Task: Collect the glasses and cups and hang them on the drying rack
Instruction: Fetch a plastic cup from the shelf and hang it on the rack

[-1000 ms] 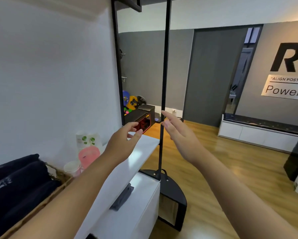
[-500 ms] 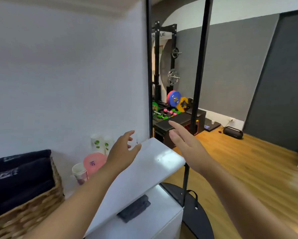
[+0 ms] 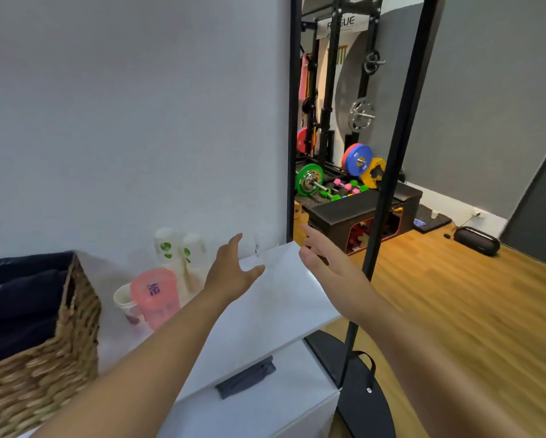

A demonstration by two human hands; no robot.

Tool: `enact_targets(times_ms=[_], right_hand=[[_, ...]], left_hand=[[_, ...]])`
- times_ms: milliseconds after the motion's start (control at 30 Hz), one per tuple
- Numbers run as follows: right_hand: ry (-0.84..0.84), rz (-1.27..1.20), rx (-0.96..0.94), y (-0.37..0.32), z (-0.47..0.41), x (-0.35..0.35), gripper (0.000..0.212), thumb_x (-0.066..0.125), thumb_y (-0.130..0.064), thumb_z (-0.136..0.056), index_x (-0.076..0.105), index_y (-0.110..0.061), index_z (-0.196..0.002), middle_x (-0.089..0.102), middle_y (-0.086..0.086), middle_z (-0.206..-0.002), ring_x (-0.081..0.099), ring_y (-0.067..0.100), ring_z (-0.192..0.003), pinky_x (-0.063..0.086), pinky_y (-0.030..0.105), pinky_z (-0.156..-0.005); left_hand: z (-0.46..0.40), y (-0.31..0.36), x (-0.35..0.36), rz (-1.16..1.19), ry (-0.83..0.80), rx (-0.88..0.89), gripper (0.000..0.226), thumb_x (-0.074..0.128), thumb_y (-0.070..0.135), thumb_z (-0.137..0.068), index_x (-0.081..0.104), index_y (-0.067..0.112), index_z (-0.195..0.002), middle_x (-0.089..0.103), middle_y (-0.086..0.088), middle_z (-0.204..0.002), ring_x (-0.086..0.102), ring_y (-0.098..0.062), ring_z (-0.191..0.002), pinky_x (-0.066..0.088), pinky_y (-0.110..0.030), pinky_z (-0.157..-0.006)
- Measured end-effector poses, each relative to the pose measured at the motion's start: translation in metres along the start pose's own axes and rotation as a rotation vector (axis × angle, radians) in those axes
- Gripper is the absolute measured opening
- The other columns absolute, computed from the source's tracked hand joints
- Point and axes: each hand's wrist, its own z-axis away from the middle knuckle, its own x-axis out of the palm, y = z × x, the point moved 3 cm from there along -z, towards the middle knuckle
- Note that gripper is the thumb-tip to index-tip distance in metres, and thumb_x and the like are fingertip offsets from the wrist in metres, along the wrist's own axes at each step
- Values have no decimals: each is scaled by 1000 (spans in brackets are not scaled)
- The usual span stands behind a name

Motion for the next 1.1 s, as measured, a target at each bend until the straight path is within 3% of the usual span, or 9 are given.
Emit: enact_targets(times_ms=[167,400,600,800,967,1100], right_hand=[[-38,9,-20,13,-46,17,53,44,-74,-96,26,-71,-146,36,-28,-162,33,-1,-150,34,45,-123],[-14,-5,1,24,-97,39,61,48,-69,-98,31,-57,-155,39,-28,-161,34,-8,-144,34,37,-120],[8,18,35,40,-122,54,68,45,-77,-89,32,-59,-154,39,-29,-160,36,-5,-146,39,46,-121],[21,19,57,50,-130,60,72,45,-83,-85,33,-62,-152,41,-29,-159,36,-3,-146,41,49,-119],[8,-2,60,54,-133,62,74,45,-86,-83,35,-61,-152,39,-33,-159,31,-1,-151,39,52,-120],[17,1,59,55,-132,56,72,47,-82,-85,34,-61,-153,40,-31,-159,35,-4,-147,41,48,-119]], left_hand=[[-67,-16,27,-49,-17,-39,101,79,52,-82,21,27,-161,31,-5,-163,40,-25,-144,40,-36,-108],[-149,-32,71,-63,-104,-33,110,77,66,-73,21,28,-160,34,-8,-161,45,-32,-141,44,-45,-110],[-182,-45,107,-180,-162,-39,110,74,69,-74,17,32,-161,24,-11,-166,40,-36,-145,45,-50,-110],[-196,-57,125,-241,-160,-74,106,73,70,-76,19,34,-160,27,-10,-165,41,-36,-144,47,-47,-107],[-196,-58,133,-164,-106,-68,90,76,60,-79,32,34,-153,50,-6,-143,60,-27,-123,54,-35,-93],[-193,-54,129,-168,-84,-44,88,77,61,-77,37,32,-150,54,-5,-138,62,-27,-119,53,-35,-93]])
